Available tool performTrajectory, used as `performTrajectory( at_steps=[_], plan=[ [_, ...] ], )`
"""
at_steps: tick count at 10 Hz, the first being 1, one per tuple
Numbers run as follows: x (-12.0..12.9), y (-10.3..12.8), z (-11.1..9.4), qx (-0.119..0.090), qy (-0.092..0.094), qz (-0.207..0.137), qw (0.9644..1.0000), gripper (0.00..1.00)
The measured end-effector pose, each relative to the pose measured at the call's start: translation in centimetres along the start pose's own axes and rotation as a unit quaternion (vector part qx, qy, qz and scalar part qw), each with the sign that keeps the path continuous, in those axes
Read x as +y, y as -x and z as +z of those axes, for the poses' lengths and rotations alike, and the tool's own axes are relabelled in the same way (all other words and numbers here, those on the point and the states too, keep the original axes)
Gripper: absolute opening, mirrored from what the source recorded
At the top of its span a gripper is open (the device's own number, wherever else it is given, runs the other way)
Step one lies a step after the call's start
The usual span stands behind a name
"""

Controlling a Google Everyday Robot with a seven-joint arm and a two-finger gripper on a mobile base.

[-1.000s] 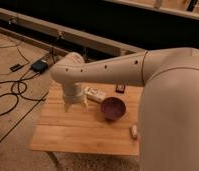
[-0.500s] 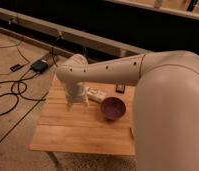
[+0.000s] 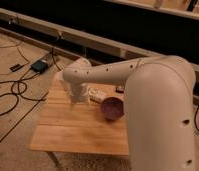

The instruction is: Stand the bottle upright

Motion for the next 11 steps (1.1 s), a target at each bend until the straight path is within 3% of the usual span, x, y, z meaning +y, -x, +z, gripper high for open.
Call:
performTrajectory(
  at_steps=[5,11],
  plan=[
    [-1.3,3.0,3.6,0.018,0.008,-0.002,0.9998,0.65],
    [-5.7,7.1,5.7,0.019,0.016,0.022,0.9994,0.65]
  ],
)
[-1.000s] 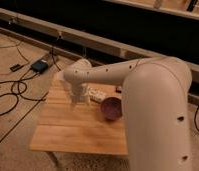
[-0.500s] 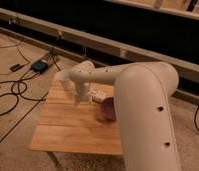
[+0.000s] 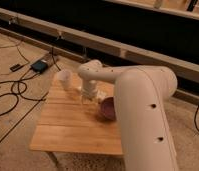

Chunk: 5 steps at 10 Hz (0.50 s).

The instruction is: Stand the bottle upright

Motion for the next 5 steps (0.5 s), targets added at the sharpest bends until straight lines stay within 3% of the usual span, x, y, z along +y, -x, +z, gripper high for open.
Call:
performTrajectory(
  at_steps=[5],
  plan=[
    [-2.5,3.6,0.0,-0.016,0.001,0.013,0.9998,0.65]
  ],
)
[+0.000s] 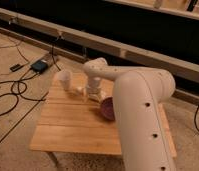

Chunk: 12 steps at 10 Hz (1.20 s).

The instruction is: Stand the bottle upright

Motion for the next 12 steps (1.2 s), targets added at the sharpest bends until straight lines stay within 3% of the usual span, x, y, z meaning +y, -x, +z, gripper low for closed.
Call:
performTrajectory(
  at_steps=[7,12],
  plan=[
    [-1.7,4.9,0.0,-0.033,0.007,-0.006,0.9994,0.65],
    [-2.6,7.8,-1.0,-0.066,0.022,-0.042,0.9967,0.65]
  ],
)
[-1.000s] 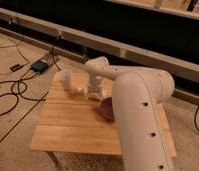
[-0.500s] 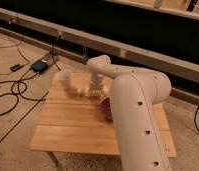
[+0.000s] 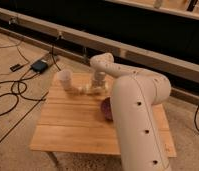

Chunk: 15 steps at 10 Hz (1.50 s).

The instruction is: Stand the bottle upright

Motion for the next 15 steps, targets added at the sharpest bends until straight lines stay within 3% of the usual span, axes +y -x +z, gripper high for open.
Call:
performTrajectory(
  at_steps=[4,8,10,12,14,15],
  plan=[
    [0.1,1.0,-0.4,-0.011,0.023,-0.05,0.9984,0.65],
    [-0.7,2.7,-0.9,-0.03,0.032,-0.071,0.9965,0.65],
    [-0.5,3.2,-2.0,-0.039,0.034,-0.074,0.9959,0.65],
    [0.5,2.8,-5.3,-0.044,0.031,-0.072,0.9959,0.65],
    [1.8,1.2,-9.9,-0.049,0.02,-0.039,0.9978,0.65],
    [2.3,-0.1,-12.6,-0.053,0.006,-0.003,0.9986,0.65]
  ],
)
